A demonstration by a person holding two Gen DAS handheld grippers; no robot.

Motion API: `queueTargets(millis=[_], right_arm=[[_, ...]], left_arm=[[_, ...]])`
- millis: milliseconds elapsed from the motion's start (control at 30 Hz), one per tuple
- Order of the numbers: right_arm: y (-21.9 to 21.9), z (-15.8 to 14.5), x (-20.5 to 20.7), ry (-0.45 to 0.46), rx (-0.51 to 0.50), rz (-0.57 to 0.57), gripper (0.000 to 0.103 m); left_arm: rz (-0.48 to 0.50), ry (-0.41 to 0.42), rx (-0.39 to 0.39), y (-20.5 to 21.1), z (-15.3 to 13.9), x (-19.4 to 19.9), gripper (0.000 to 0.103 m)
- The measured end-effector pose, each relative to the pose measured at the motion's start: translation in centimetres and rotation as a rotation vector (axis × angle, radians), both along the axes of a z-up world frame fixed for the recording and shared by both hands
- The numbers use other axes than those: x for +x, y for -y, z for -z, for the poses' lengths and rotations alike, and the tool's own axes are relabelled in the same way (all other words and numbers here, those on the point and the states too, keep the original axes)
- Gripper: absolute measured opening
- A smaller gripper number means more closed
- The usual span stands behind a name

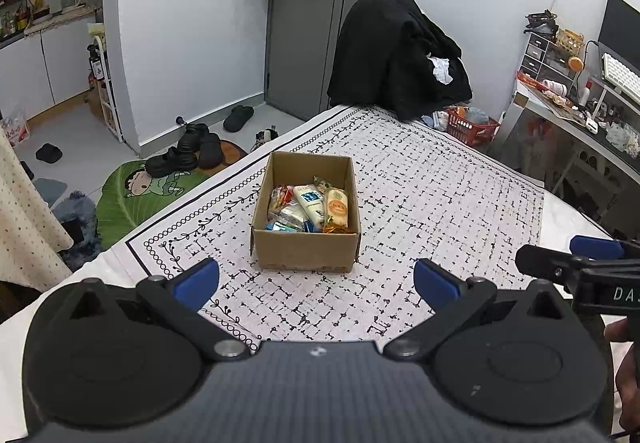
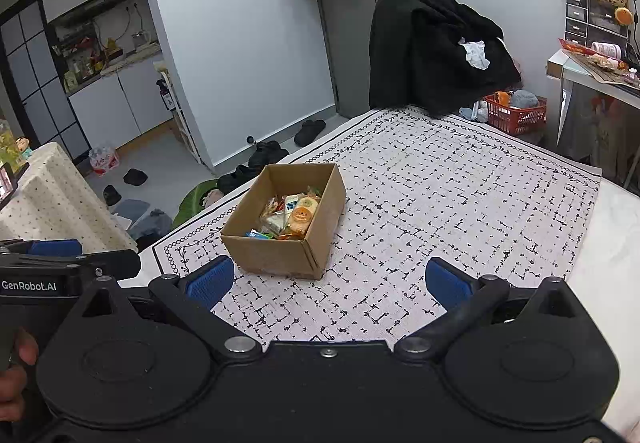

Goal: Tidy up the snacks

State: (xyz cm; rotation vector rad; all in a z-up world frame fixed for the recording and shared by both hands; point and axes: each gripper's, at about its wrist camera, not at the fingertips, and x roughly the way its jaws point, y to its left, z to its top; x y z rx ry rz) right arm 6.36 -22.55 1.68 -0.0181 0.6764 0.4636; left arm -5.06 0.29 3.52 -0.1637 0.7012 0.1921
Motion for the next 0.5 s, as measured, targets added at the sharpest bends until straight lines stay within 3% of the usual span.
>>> queueTargets(millis=[500], right_arm=[[-0.18,0.69,0.24,-0.014,-0.006,0.002,0.103]], left_arm=[[-0.009,-0.001,0.004,-0.25,0.16,-0.06,0.103]])
